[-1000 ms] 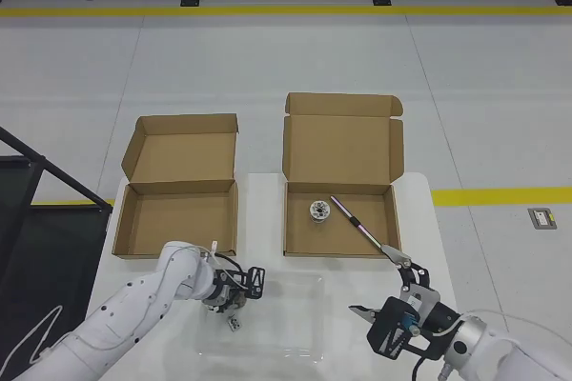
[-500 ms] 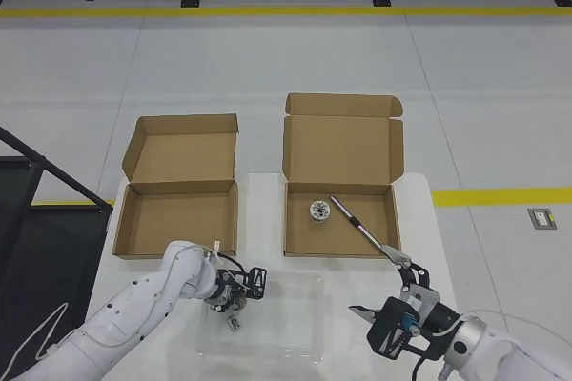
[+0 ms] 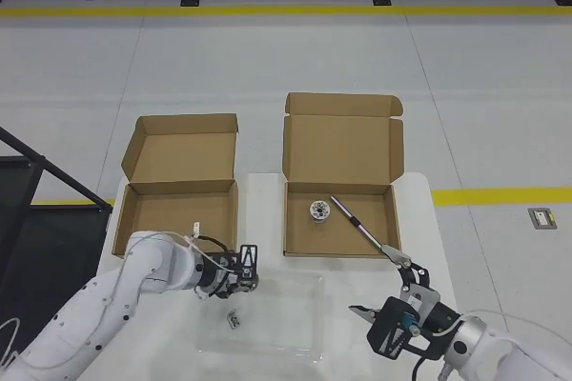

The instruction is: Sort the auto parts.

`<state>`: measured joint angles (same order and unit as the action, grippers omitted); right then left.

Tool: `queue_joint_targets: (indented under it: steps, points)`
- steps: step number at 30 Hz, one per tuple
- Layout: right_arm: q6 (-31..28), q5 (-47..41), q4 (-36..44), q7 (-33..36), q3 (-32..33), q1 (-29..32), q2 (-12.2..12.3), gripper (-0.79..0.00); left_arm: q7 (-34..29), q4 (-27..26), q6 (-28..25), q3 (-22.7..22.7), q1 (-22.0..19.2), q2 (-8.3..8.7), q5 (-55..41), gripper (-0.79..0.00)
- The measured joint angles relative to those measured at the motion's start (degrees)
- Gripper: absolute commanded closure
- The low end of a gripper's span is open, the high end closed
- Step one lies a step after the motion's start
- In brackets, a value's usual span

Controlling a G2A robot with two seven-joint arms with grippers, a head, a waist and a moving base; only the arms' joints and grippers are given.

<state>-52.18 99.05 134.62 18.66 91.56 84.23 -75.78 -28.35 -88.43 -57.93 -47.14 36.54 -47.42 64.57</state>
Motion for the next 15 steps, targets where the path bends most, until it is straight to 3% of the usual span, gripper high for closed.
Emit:
queue_joint_targets:
  steps: [5, 9, 15]
  points:
    - [0.0, 0.0, 0.0, 0.0, 0.0, 0.0, 0.0, -0.785, 2.6, -6.1, 4.4, -12.0, 7.0, 3.68, 0.2, 0.000]
    - [0.0, 0.0, 0.0, 0.0, 0.0, 0.0, 0.0, -0.785, 3.9, -7.1, 10.2, -20.4, 13.2, 5.53, 1.2, 0.000]
    - [0.0, 0.0, 0.0, 0.0, 0.0, 0.0, 0.0, -0.785, 4.0, -7.0, 10.4, -20.9, 13.5, 5.60, 1.3, 0.000]
